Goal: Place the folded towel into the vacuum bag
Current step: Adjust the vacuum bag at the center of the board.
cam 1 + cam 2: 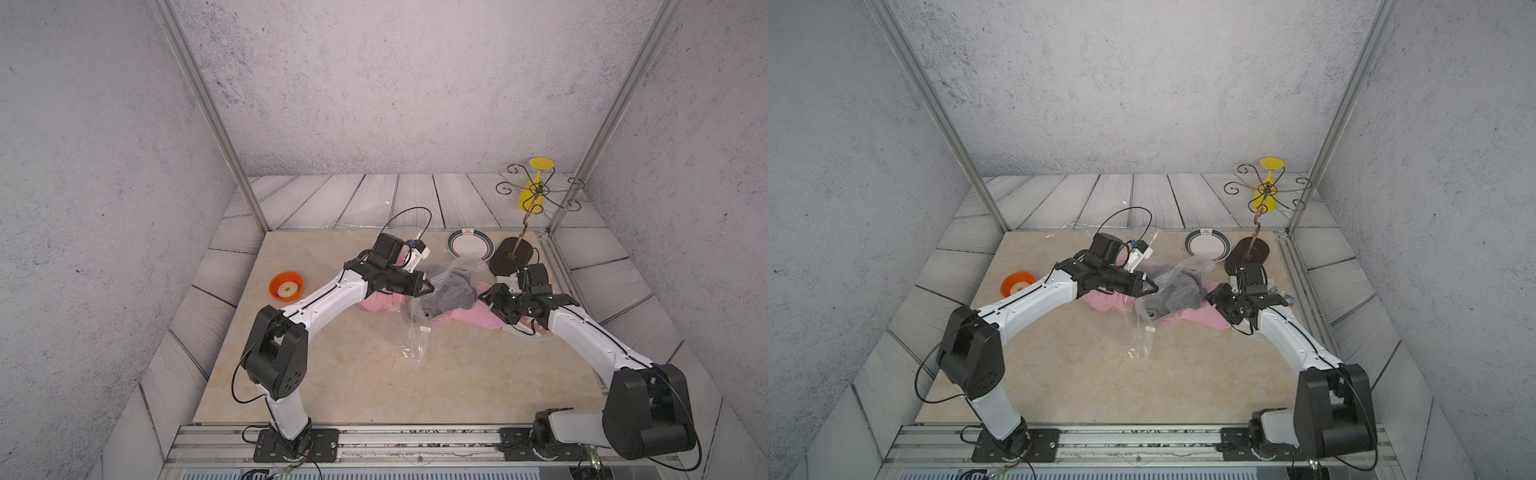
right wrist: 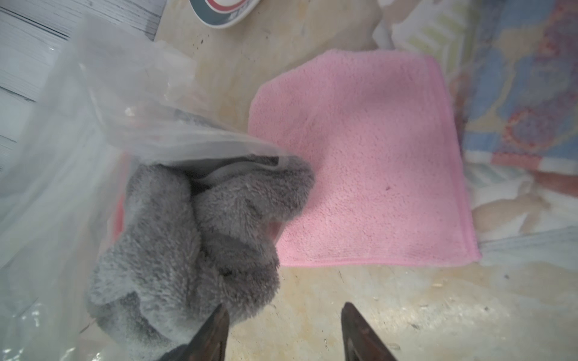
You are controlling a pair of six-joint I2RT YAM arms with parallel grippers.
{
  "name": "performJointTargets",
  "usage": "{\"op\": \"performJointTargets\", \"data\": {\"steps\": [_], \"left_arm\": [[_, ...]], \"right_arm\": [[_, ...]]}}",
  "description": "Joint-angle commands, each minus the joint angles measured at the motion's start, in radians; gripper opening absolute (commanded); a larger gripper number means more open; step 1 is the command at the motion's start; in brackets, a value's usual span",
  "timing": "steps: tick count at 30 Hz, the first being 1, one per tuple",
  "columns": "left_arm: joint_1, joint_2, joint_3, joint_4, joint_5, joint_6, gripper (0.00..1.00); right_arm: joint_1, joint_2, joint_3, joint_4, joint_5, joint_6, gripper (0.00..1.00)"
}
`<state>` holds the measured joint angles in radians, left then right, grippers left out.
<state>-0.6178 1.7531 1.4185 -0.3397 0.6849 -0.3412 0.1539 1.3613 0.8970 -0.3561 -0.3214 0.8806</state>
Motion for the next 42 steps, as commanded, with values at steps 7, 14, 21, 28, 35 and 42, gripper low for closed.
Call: {"op": "performJointTargets", "data": {"steps": [7, 14, 21, 28, 35, 42], "left_arm": [[0.004, -0.054, -0.021, 0.006, 0.041, 0.005, 0.00], [0.004, -0.074, -0.028, -0.011, 0.077, 0.023, 0.00], [0.006, -0.086, -0.024, -0.012, 0.137, 0.041, 0.00], [0.019, -0.105, -0.030, -0.023, 0.168, 0.065, 0.00], [0.078, -0.146, -0.044, -0.043, 0.097, 0.080, 0.00], [0.148, -0.161, -0.039, -0.090, -0.021, 0.110, 0.00]], "right_arm": [[0.001, 0.226, 0.167, 0.116, 0.032, -0.061, 0.49], [-0.002, 0.345, 0.233, 0.193, 0.059, -0.111, 0.40], [-0.002, 0.381, 0.189, 0.318, 0.013, -0.108, 0.31], [-0.002, 0.351, 0.140, 0.391, -0.011, -0.101, 0.02], [-0.001, 0.228, 0.082, 0.468, -0.148, -0.026, 0.00], [-0.001, 0.106, 0.083, 0.561, -0.344, 0.105, 0.00]]}}
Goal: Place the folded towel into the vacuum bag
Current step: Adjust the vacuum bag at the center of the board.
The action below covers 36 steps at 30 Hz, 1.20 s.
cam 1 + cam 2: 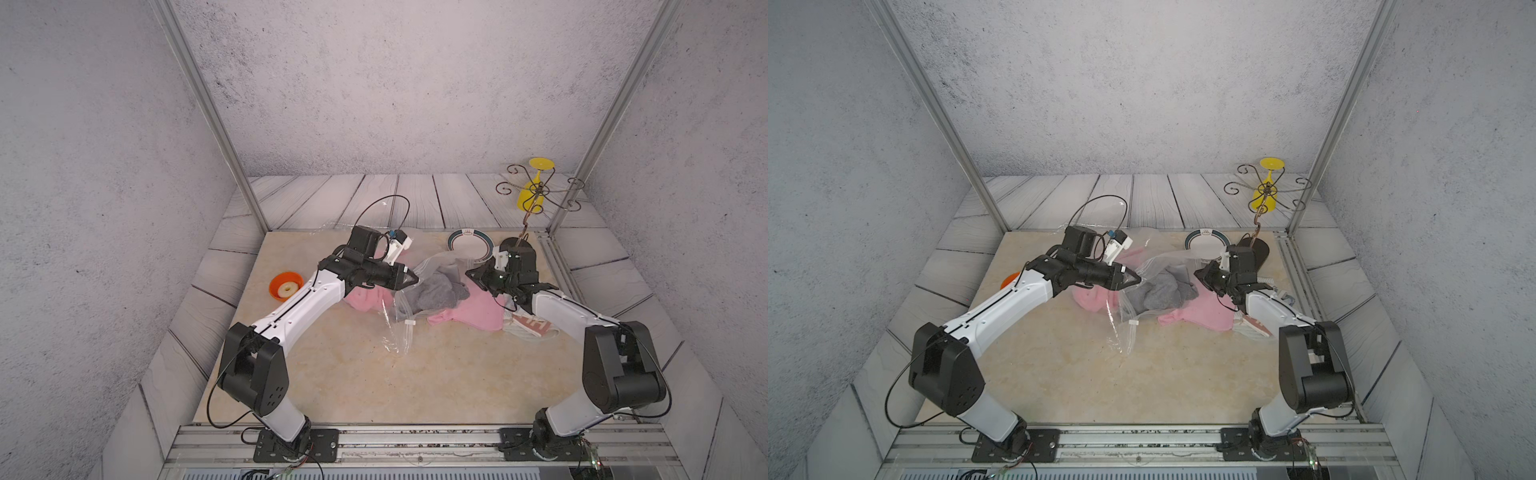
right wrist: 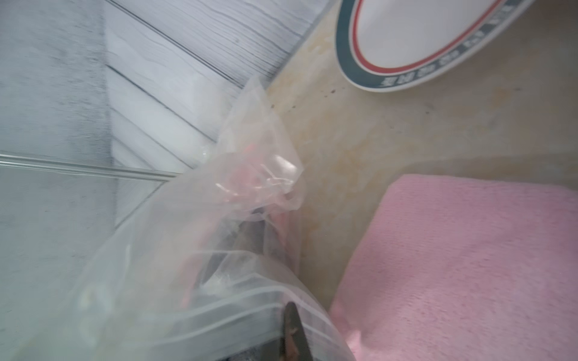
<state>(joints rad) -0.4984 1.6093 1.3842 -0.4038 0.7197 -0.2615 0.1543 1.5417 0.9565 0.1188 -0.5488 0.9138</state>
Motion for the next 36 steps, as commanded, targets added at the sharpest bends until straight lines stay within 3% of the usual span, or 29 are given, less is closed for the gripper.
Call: {"op": "performJointTargets", "data": {"steps": [1, 7, 12, 16, 20, 24, 27, 31, 36], "left_arm": [[0.036, -0.018, -0.006, -0.029, -0.056, 0.031, 0.00], [0.059, -0.042, -0.020, 0.000, -0.060, 0.002, 0.00], [0.064, -0.008, 0.012, -0.032, -0.115, -0.005, 0.00], [0.064, 0.012, 0.090, -0.087, -0.137, 0.024, 0.00], [0.067, -0.010, 0.273, -0.193, -0.109, 0.128, 0.00], [0.100, -0.011, 0.524, -0.329, 0.048, 0.201, 0.00], [0.137, -0.008, 0.628, -0.350, 0.152, 0.200, 0.00], [0.142, -0.005, 0.579, -0.345, 0.061, 0.209, 0.00], [0.135, -0.028, 0.280, -0.164, -0.057, 0.089, 0.00]], "right_arm": [[-0.002, -0.082, 0.034, 0.065, -0.118, 0.074, 0.00], [-0.001, -0.126, 0.078, 0.043, -0.165, 0.059, 0.00], [-0.001, -0.132, 0.101, 0.292, -0.298, 0.205, 0.00], [0.000, -0.120, 0.123, 0.431, -0.328, 0.311, 0.00], [-0.002, -0.114, 0.170, 0.327, -0.298, 0.254, 0.00], [-0.001, -0.118, 0.255, 0.107, -0.253, 0.107, 0.00], [-0.001, -0.130, 0.295, 0.034, -0.232, 0.040, 0.00], [-0.001, -0.141, 0.309, -0.039, -0.206, -0.021, 0.00], [-0.002, -0.165, 0.266, -0.245, -0.049, -0.111, 0.00]]}}
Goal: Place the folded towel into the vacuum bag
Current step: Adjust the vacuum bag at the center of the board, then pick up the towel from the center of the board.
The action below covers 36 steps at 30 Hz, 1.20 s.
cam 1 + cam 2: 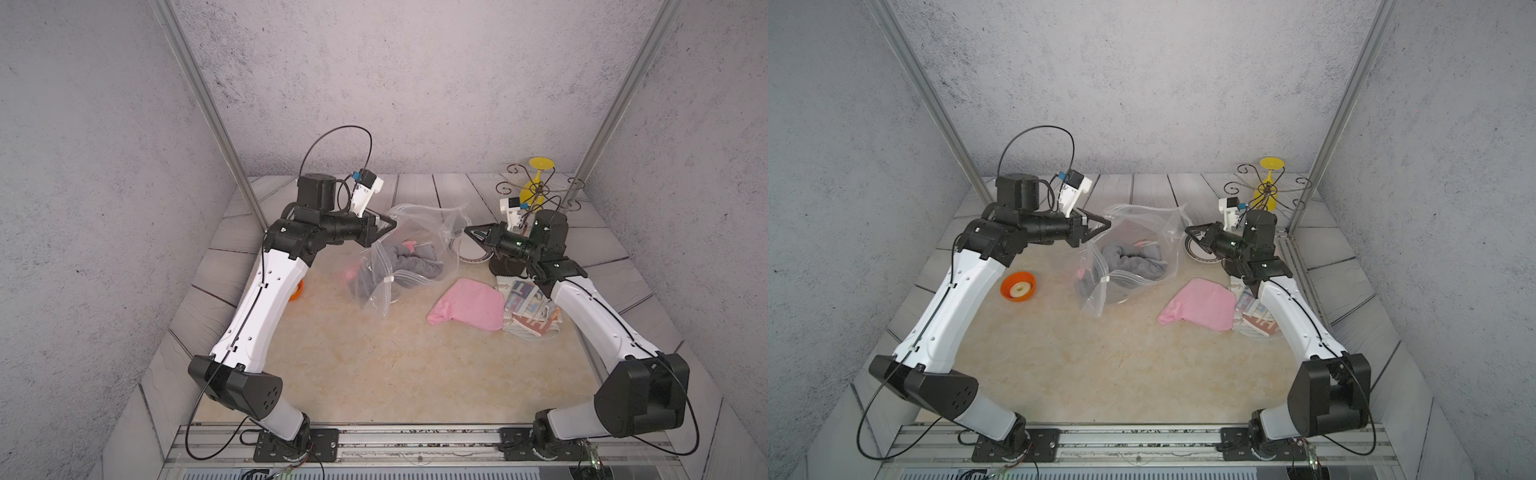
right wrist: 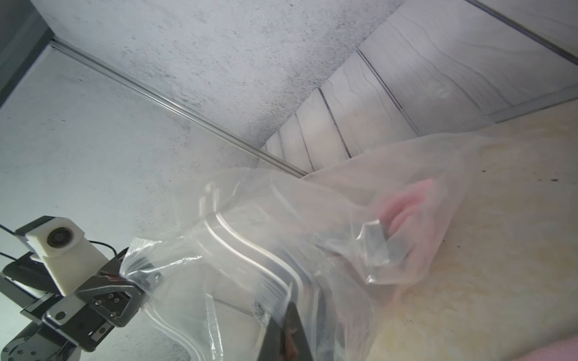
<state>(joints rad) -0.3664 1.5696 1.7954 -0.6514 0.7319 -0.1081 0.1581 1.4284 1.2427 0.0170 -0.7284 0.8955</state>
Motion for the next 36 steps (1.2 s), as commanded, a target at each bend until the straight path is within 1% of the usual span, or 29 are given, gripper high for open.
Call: {"op": "performJointTargets", "data": {"steps": [1, 2, 3, 4, 5, 7, 9, 11, 14, 17, 19, 21, 23, 26, 28, 32, 36], "left_arm": [[0.001, 0.001, -0.213, 0.157, -0.082, -0.121, 0.00], [0.000, -0.008, -0.283, 0.226, -0.094, -0.172, 0.00], [-0.002, -0.014, -0.358, 0.301, -0.110, -0.229, 0.00], [-0.005, -0.017, -0.418, 0.361, -0.119, -0.278, 0.00], [-0.010, -0.015, -0.455, 0.394, -0.122, -0.309, 0.00], [-0.031, 0.001, -0.501, 0.417, -0.136, -0.329, 0.00], [-0.050, 0.017, -0.523, 0.417, -0.162, -0.324, 0.00], [-0.055, 0.034, -0.536, 0.415, -0.183, -0.329, 0.00], [-0.056, 0.062, -0.539, 0.403, -0.210, -0.332, 0.00], [-0.057, 0.076, -0.538, 0.395, -0.207, -0.338, 0.00], [-0.056, 0.073, -0.540, 0.393, -0.209, -0.336, 0.00], [-0.056, 0.064, -0.543, 0.394, -0.218, -0.333, 0.00], [-0.055, 0.054, -0.541, 0.389, -0.226, -0.326, 0.00], [-0.054, 0.042, -0.537, 0.380, -0.226, -0.319, 0.00], [-0.054, 0.038, -0.538, 0.377, -0.224, -0.312, 0.00], [-0.054, 0.040, -0.534, 0.359, -0.232, -0.295, 0.00], [-0.054, 0.042, -0.539, 0.348, -0.226, -0.285, 0.00]], "right_arm": [[-0.007, -0.069, -0.046, -0.168, 0.170, -0.109, 0.03], [-0.009, -0.085, -0.073, -0.181, 0.201, -0.121, 0.17], [-0.012, -0.107, -0.111, -0.192, 0.234, -0.125, 0.39], [-0.019, -0.133, -0.145, -0.195, 0.256, -0.125, 0.49], [-0.025, -0.151, -0.175, -0.199, 0.274, -0.125, 0.56], [-0.045, -0.193, -0.227, -0.242, 0.345, -0.117, 0.64], [-0.066, -0.240, -0.288, -0.242, 0.404, -0.106, 0.67], [-0.083, -0.273, -0.324, -0.280, 0.489, -0.090, 0.70], [-0.101, -0.299, -0.366, -0.288, 0.550, -0.081, 0.73], [-0.119, -0.244, -0.326, -0.421, 0.619, -0.078, 0.74], [-0.123, -0.201, -0.324, -0.442, 0.650, -0.091, 0.74], [-0.132, -0.125, -0.306, -0.459, 0.650, -0.117, 0.74], [-0.133, -0.032, -0.255, -0.503, 0.638, -0.149, 0.75], [-0.131, 0.104, -0.184, -0.532, 0.582, -0.189, 0.80], [-0.130, 0.175, -0.155, -0.530, 0.550, -0.190, 0.82], [-0.110, 0.279, -0.104, -0.499, 0.494, -0.184, 0.84], [-0.065, 0.352, -0.042, -0.502, 0.492, -0.194, 0.85]]}}
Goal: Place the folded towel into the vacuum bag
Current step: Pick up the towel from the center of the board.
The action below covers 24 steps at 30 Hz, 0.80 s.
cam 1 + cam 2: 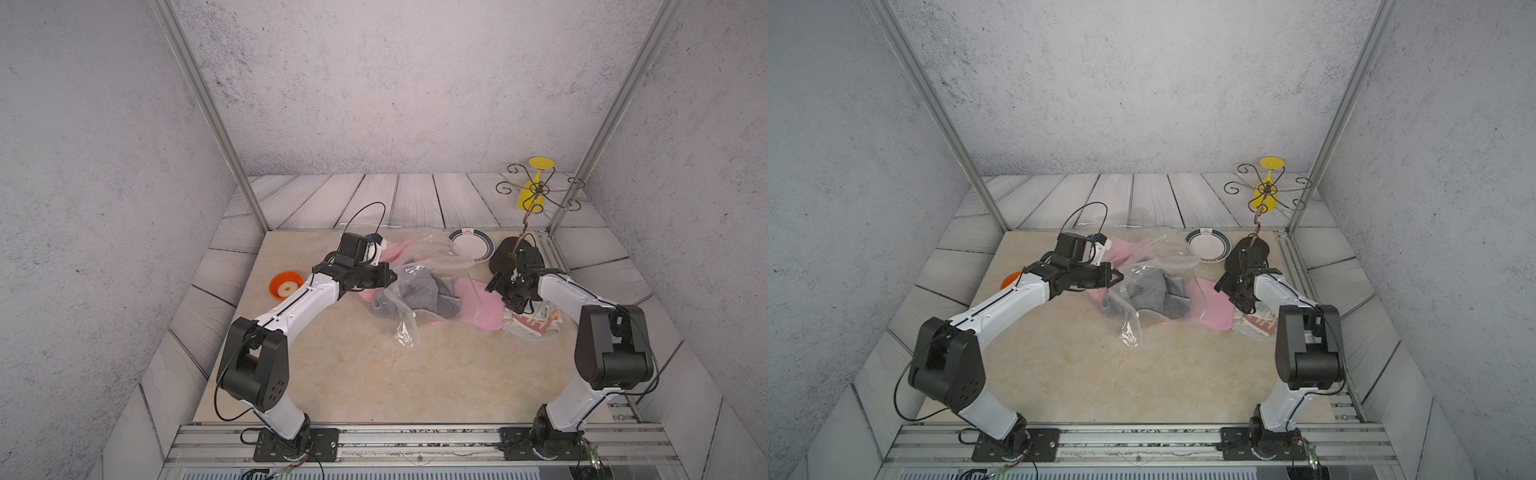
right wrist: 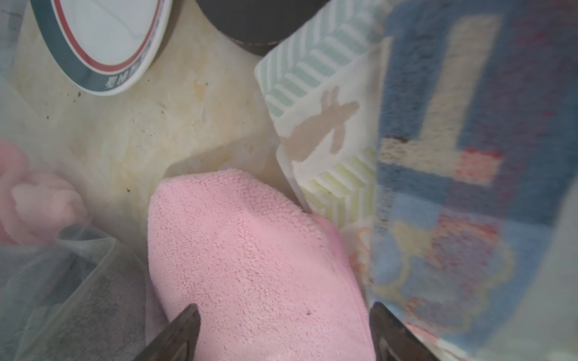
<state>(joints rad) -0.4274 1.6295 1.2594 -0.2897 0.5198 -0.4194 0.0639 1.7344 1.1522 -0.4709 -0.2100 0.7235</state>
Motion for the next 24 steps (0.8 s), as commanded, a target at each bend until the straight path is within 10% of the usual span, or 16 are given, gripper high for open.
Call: {"op": "performJointTargets", "data": {"steps": [1, 18, 24], "left_arm": [[0.007, -0.017, -0.004, -0.016, -0.012, 0.027, 0.00], [0.009, -0.022, 0.004, -0.023, -0.002, 0.042, 0.00], [0.009, -0.014, 0.005, -0.019, 0.001, 0.039, 0.00]], "right_arm": [[0.042, 0.066, 0.066, -0.024, -0.026, -0.023, 0.85], [0.161, 0.327, 0.287, -0.208, 0.148, -0.040, 0.85], [0.176, 0.384, 0.303, -0.211, 0.132, -0.055, 0.64]]}}
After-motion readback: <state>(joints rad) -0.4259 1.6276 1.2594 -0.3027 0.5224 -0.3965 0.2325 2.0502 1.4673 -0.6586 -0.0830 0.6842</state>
